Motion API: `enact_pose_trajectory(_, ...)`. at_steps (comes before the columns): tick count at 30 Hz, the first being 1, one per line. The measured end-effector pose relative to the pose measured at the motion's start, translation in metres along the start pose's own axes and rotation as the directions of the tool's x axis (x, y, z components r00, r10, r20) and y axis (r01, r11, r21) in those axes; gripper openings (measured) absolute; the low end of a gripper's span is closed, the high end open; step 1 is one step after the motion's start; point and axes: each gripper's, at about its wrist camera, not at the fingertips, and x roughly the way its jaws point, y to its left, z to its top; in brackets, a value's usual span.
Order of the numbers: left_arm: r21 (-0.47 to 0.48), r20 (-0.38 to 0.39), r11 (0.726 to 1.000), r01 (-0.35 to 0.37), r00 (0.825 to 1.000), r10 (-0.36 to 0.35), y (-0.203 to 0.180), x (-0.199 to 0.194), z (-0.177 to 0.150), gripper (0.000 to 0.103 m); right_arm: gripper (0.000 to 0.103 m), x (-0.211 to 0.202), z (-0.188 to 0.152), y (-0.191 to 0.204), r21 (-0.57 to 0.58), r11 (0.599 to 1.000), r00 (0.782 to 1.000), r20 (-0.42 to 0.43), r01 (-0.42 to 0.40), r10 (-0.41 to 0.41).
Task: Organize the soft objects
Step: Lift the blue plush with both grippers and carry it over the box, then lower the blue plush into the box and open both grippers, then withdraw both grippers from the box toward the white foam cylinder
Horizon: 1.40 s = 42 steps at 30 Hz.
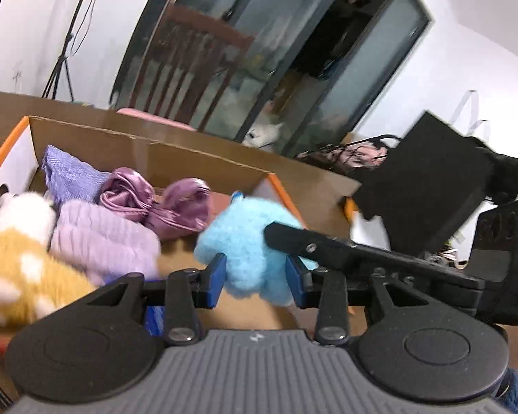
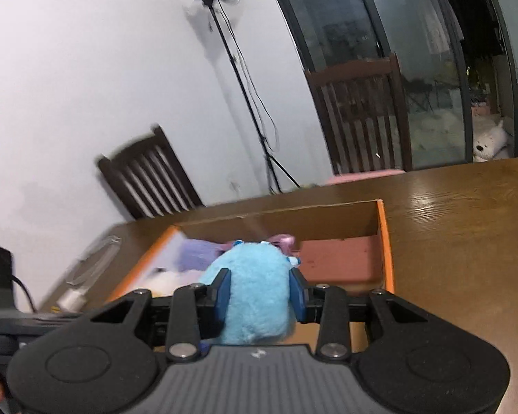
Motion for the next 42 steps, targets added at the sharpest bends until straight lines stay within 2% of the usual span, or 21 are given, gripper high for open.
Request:
enact_pose_trajectory(3, 0.016, -0.080, 0.997, -0.073, 0.994, 0.074, 0.011, 0.023, 0.003, 0.036, 0.034, 0.046, 0.002, -0.013, 0.040, 0.999, 0.995, -0.102, 0.018, -0.013)
enact_pose_trajectory(4, 0.036, -0.083, 0.997, -0.069, 0.994, 0.072, 0.012, 0.023, 0.000, 0.037, 0.033, 0.056, -0.002, -0.013, 0.041, 0.999, 0.993, -0.119, 0.025, -0.020)
enact_pose_trajectory(8, 0.099, -0.045, 0.990, -0.105, 0.993, 0.109, 0.015, 0.011, -0.007, 0.038, 0.034, 0.070, -0.016, -0.003, -0.016, 0.998, 0.990, -0.127, 0.056, -0.058)
enact_pose_trajectory(11, 0.130, -0.026, 0.984, -0.124, 0.991, 0.128, 0.013, -0.006, -0.011, 0.042, 0.035, 0.074, -0.021, -0.004, -0.016, 0.998, 0.987, -0.150, 0.056, -0.058)
enact_pose_trajectory(16, 0.164, 0.002, 0.967, -0.194, 0.981, 0.196, 0.013, -0.042, -0.017, 0.044, 0.035, 0.073, -0.026, 0.009, -0.101, 0.989, 0.980, -0.159, 0.108, -0.123)
enact_pose_trajectory(18, 0.155, 0.016, 0.965, -0.212, 0.977, 0.213, 0.014, -0.060, -0.015, 0.046, 0.051, 0.060, -0.022, 0.019, -0.129, 0.983, 0.978, -0.148, 0.127, -0.146)
enact_pose_trajectory(19, 0.152, 0.029, 0.964, -0.216, 0.976, 0.215, 0.013, -0.073, -0.014, 0.048, 0.065, 0.051, -0.019, 0.025, -0.135, 0.981, 0.978, -0.138, 0.137, -0.155)
enact_pose_trajectory(22, 0.169, 0.082, 0.958, -0.233, 0.972, 0.221, 0.006, -0.113, -0.015, 0.055, 0.063, 0.011, -0.008, 0.042, -0.152, 0.981, 0.987, -0.081, 0.123, -0.136)
enact_pose_trajectory(26, 0.206, 0.158, 0.940, -0.272, 0.957, 0.242, -0.007, -0.167, -0.018, 0.069, 0.065, -0.053, 0.005, 0.068, -0.190, 0.974, 0.993, 0.011, 0.120, -0.120)
enact_pose_trajectory(29, 0.225, 0.213, 0.928, -0.296, 0.945, 0.250, -0.015, -0.205, -0.028, 0.076, 0.070, -0.102, 0.005, 0.086, -0.220, 0.968, 0.992, 0.077, 0.117, -0.103)
enact_pose_trajectory(33, 0.225, 0.259, 0.920, -0.321, 0.930, 0.261, -0.022, -0.241, -0.045, 0.081, 0.073, -0.152, -0.007, 0.104, -0.263, 0.959, 0.990, 0.120, 0.103, -0.074)
enact_pose_trajectory(38, 0.209, 0.293, 0.913, -0.349, 0.914, 0.282, -0.030, -0.267, -0.066, 0.083, 0.078, -0.188, -0.021, 0.113, -0.269, 0.957, 0.984, 0.162, 0.112, -0.070)
enact_pose_trajectory(40, 0.191, 0.317, 0.912, -0.362, 0.902, 0.291, -0.031, -0.278, -0.082, 0.083, 0.078, -0.200, -0.033, 0.115, -0.255, 0.961, 0.982, 0.175, 0.109, -0.065)
enact_pose_trajectory(42, 0.165, 0.331, 0.921, -0.352, 0.900, 0.285, -0.028, -0.291, -0.106, 0.084, 0.079, -0.214, -0.056, 0.119, -0.253, 0.961, 0.977, 0.204, 0.115, -0.063)
